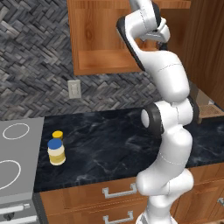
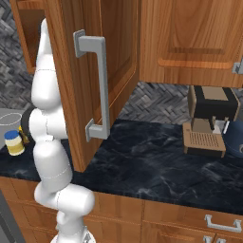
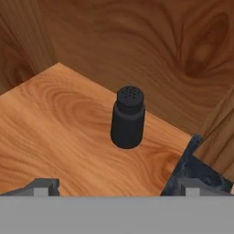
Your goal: Collect the turmeric, mayonnaise, and shaker from the cabinet and place them next to the stove.
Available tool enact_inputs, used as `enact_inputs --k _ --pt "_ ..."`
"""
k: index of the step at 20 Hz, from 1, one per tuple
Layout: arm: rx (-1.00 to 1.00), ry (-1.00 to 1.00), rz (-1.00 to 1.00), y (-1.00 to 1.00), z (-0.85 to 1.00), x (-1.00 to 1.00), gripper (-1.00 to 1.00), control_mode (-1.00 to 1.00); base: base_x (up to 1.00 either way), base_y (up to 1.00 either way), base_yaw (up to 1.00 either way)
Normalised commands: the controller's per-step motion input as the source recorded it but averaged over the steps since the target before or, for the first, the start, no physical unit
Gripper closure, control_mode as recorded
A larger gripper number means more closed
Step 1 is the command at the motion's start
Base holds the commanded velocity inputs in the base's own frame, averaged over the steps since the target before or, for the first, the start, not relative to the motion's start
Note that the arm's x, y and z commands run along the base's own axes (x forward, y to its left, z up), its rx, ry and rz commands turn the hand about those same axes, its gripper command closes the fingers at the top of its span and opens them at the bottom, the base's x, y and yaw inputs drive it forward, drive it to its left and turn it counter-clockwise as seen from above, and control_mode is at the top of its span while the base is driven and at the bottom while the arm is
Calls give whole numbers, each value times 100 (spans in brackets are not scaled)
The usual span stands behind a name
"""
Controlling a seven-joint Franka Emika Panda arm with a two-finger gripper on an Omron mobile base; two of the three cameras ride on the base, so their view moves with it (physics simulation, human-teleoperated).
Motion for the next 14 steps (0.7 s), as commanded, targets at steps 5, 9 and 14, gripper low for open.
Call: enact_inputs --k 5,9,14 --pt "7 0 0 -19 0 7 -100 -100 0 0 0" --pt "5 0 0 -18 0 5 -100 -100 0 0 0" --pt "1 -4 0 -13 0 8 -100 -100 0 0 0"
